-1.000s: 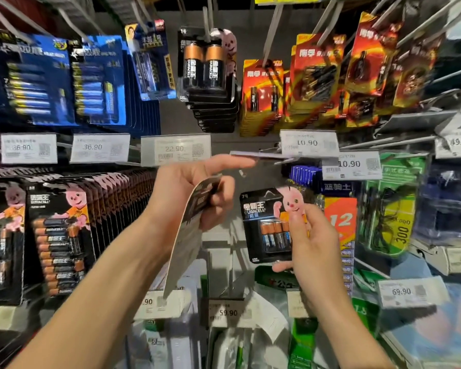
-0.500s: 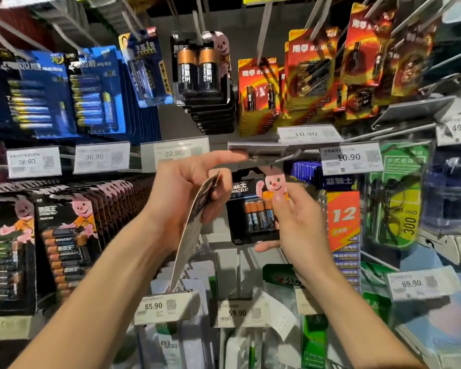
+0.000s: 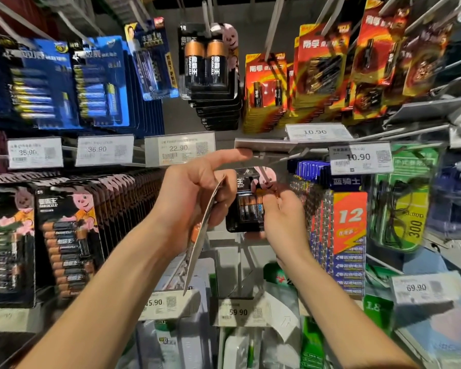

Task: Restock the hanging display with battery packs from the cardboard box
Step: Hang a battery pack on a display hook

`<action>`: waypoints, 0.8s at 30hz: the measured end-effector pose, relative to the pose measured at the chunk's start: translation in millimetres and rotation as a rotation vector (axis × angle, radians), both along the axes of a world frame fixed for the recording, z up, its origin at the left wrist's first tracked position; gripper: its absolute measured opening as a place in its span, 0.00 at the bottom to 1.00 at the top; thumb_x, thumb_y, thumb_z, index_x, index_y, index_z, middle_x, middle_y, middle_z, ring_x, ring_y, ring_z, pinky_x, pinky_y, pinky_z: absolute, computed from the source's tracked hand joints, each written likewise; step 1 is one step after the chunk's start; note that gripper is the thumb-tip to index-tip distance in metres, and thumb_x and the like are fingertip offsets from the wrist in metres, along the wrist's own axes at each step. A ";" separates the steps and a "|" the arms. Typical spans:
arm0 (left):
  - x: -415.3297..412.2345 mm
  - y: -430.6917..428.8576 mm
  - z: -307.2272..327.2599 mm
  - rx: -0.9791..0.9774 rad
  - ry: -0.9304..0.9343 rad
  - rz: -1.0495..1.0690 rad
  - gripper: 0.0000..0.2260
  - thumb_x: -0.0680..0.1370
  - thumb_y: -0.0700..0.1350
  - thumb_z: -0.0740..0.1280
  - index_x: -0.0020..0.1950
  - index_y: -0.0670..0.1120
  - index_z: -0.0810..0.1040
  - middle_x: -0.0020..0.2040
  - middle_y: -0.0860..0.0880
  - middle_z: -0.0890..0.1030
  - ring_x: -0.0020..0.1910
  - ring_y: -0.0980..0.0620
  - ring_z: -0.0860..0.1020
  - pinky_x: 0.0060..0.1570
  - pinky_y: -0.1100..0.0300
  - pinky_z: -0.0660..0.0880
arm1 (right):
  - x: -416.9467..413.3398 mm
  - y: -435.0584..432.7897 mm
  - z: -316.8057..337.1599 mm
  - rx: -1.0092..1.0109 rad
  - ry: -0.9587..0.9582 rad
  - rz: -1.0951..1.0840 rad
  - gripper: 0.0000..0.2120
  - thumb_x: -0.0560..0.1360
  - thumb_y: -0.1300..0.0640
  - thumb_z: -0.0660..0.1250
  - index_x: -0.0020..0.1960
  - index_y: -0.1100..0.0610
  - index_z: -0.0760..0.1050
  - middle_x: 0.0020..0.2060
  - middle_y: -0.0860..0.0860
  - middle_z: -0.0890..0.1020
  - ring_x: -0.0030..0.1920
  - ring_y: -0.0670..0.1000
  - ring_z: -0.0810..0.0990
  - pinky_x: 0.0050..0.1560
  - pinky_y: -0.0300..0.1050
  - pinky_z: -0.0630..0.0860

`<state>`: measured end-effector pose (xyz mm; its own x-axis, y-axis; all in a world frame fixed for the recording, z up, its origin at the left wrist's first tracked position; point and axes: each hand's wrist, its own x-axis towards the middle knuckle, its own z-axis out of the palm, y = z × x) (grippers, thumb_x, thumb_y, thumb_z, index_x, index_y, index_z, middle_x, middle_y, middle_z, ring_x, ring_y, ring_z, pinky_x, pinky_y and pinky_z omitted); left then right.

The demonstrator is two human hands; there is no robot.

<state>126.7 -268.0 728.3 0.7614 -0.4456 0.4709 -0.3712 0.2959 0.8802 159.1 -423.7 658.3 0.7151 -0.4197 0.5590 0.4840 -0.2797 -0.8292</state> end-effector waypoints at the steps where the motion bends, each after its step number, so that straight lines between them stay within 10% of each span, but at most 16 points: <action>1: -2.1 -1.2 -1.5 -0.004 -0.001 0.008 0.32 0.63 0.35 0.51 0.65 0.37 0.78 0.32 0.45 0.65 0.26 0.51 0.60 0.27 0.61 0.53 | 1.5 1.5 1.6 0.022 0.022 -0.004 0.13 0.83 0.60 0.57 0.39 0.55 0.64 0.32 0.51 0.67 0.31 0.52 0.68 0.32 0.53 0.71; 5: -8.8 -2.7 -10.2 0.039 -0.036 0.026 0.32 0.61 0.38 0.54 0.64 0.42 0.80 0.29 0.49 0.70 0.25 0.51 0.63 0.25 0.64 0.60 | -6.0 2.9 -4.6 0.082 0.084 0.033 0.11 0.83 0.56 0.60 0.41 0.55 0.69 0.32 0.49 0.70 0.34 0.56 0.77 0.38 0.54 0.76; 7: -13.2 -4.1 -16.8 0.061 -0.068 0.068 0.29 0.66 0.36 0.51 0.63 0.43 0.79 0.27 0.53 0.76 0.23 0.56 0.72 0.23 0.66 0.68 | -24.6 3.4 -9.6 0.030 0.185 0.072 0.12 0.83 0.50 0.61 0.61 0.56 0.69 0.50 0.48 0.76 0.55 0.55 0.82 0.57 0.59 0.77; 10: -9.5 -7.5 -30.7 0.053 -0.100 0.215 0.31 0.64 0.38 0.57 0.66 0.52 0.79 0.39 0.53 0.85 0.36 0.55 0.83 0.37 0.61 0.79 | -59.3 5.0 -18.4 -0.039 0.161 0.137 0.29 0.82 0.44 0.61 0.76 0.40 0.47 0.68 0.40 0.63 0.54 0.26 0.72 0.62 0.43 0.69; 12: -7.2 -9.6 -37.8 0.019 -0.095 0.326 0.31 0.65 0.39 0.61 0.65 0.58 0.80 0.49 0.45 0.85 0.50 0.46 0.84 0.53 0.47 0.80 | -78.8 7.5 -21.9 -0.019 0.123 0.206 0.22 0.82 0.42 0.60 0.72 0.35 0.53 0.65 0.34 0.66 0.48 0.19 0.70 0.61 0.38 0.68; 14: -6.5 -15.0 -43.7 -0.024 -0.086 0.398 0.27 0.71 0.36 0.65 0.65 0.59 0.80 0.50 0.40 0.83 0.53 0.40 0.83 0.56 0.42 0.79 | -91.3 8.6 -28.7 0.021 0.134 0.311 0.16 0.78 0.33 0.59 0.65 0.31 0.65 0.59 0.31 0.75 0.51 0.27 0.76 0.61 0.42 0.71; 17: -7.9 -23.3 -50.7 -0.070 -0.143 0.474 0.24 0.78 0.29 0.64 0.65 0.55 0.79 0.42 0.55 0.85 0.44 0.57 0.84 0.45 0.60 0.81 | -102.5 8.7 -38.7 0.052 0.153 0.404 0.26 0.66 0.24 0.59 0.62 0.27 0.69 0.55 0.28 0.78 0.56 0.35 0.76 0.64 0.48 0.70; 20: -8.2 -28.8 -52.6 -0.054 -0.184 0.515 0.21 0.79 0.30 0.66 0.64 0.54 0.78 0.45 0.54 0.86 0.46 0.56 0.84 0.46 0.59 0.81 | -104.2 9.7 -33.8 0.006 0.072 0.365 0.08 0.79 0.40 0.65 0.58 0.32 0.73 0.55 0.34 0.80 0.55 0.40 0.80 0.60 0.52 0.77; 24: -12.1 -30.5 -46.3 0.008 -0.222 0.498 0.18 0.77 0.33 0.69 0.62 0.53 0.80 0.51 0.52 0.85 0.53 0.54 0.83 0.54 0.58 0.78 | -96.9 -2.1 -38.9 0.162 0.040 0.340 0.11 0.82 0.54 0.63 0.57 0.37 0.77 0.51 0.37 0.81 0.37 0.59 0.87 0.53 0.66 0.80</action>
